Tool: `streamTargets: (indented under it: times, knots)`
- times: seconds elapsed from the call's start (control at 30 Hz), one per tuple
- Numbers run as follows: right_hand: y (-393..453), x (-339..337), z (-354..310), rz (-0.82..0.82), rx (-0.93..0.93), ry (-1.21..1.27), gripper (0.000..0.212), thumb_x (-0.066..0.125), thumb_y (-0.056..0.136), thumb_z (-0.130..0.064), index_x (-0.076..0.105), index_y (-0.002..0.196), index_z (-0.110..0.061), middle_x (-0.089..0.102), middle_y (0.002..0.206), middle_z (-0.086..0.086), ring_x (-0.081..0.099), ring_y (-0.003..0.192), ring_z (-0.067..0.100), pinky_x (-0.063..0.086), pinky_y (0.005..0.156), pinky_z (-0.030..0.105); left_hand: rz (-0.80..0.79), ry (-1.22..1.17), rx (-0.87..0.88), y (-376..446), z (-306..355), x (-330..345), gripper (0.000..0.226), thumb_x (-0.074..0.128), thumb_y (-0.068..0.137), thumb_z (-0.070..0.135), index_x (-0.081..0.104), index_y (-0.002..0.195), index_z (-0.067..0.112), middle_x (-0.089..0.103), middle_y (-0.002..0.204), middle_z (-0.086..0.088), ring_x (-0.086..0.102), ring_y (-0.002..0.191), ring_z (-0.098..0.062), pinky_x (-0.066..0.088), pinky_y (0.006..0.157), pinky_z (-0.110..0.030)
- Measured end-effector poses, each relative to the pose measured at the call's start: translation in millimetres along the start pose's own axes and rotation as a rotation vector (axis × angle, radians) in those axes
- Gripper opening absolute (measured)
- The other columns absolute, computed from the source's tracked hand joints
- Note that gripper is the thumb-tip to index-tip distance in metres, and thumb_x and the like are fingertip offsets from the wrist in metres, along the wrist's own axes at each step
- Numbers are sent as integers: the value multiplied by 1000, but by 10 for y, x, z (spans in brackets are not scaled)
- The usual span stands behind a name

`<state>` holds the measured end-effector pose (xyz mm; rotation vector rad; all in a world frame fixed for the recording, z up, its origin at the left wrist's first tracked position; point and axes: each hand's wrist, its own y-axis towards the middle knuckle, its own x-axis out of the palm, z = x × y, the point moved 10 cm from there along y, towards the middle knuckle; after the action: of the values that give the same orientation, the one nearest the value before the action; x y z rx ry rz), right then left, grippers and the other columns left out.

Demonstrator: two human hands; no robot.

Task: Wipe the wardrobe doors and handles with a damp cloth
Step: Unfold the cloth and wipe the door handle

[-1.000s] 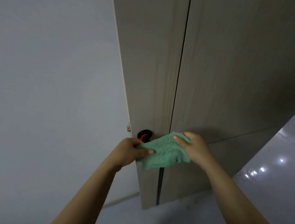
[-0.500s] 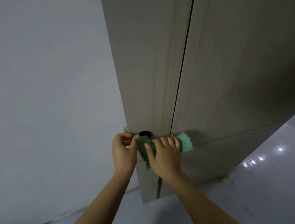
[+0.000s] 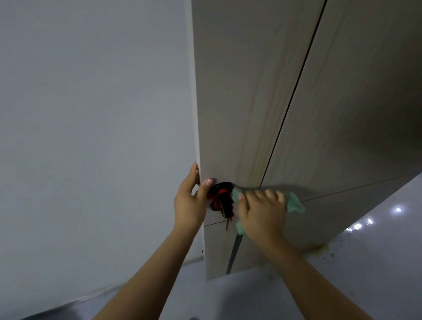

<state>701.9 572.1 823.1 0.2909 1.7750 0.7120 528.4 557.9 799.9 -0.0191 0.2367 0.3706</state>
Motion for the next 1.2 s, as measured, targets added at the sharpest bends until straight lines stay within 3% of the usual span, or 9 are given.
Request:
streamTargets:
  times: [0.13,0.3,0.43,0.6,0.73,0.83,0.93,1.07,1.2]
  knots:
    - [-46,111,-341,-89,42,-59,47,36,92,-36,65,64,-11,64,60,6,57,59,24,41,69,33,-7,30,37,34,-3,6,41,54,96,30,50,136,36,67,114,9,62,107,-10,51,96,-39]
    - [39,98,-124,-20,-98,-67,47,42,93,-30,61,53,-14,58,50,3,52,51,24,27,62,35,16,15,2,68,-114,-27,47,57,93,33,50,139,28,66,118,4,59,111,-10,48,100,-41]
    - [42,-12,-8,17,-7,-11,45,42,93,-27,60,53,-13,56,50,2,48,52,23,26,64,35,2,6,-13,76,-142,-9,52,58,93,36,45,142,27,62,127,2,55,120,-10,44,105,-38]
    - [-10,165,-327,-252,97,-67,52,34,92,-43,63,63,-12,63,58,5,56,58,24,28,70,36,-31,-3,-26,91,-191,24,50,57,93,37,46,141,26,61,129,-1,55,121,-16,44,104,-44]
    - [20,334,-275,-514,99,-130,56,20,100,-50,52,70,-18,54,63,0,46,63,20,32,80,35,-27,-10,-18,84,-179,24,50,56,94,35,45,142,25,59,132,-1,53,124,-16,44,104,-45]
    - [49,321,-306,-487,87,-165,66,12,101,-49,58,66,-16,54,59,1,43,56,19,36,82,34,-41,-16,-3,90,-155,31,46,56,95,32,47,140,25,62,127,1,55,121,-16,45,104,-44]
    - [63,367,-270,-531,122,-169,68,13,103,-46,65,76,-12,67,71,4,47,61,21,34,81,33,-46,-36,3,88,-140,46,47,56,95,31,47,140,24,60,130,2,53,123,-14,43,106,-43]
    - [83,443,-275,-684,83,9,61,14,100,-54,57,77,-18,56,63,-1,54,61,17,37,64,29,-24,-49,-28,63,-197,70,53,55,95,37,41,145,25,55,138,-3,51,127,-20,43,105,-45]
    - [101,342,-286,-582,25,-14,54,23,98,-57,53,74,-19,61,68,1,56,62,18,38,60,27,-15,-63,-31,65,-213,67,51,55,95,35,43,144,25,56,135,-5,52,125,-21,46,102,-45]
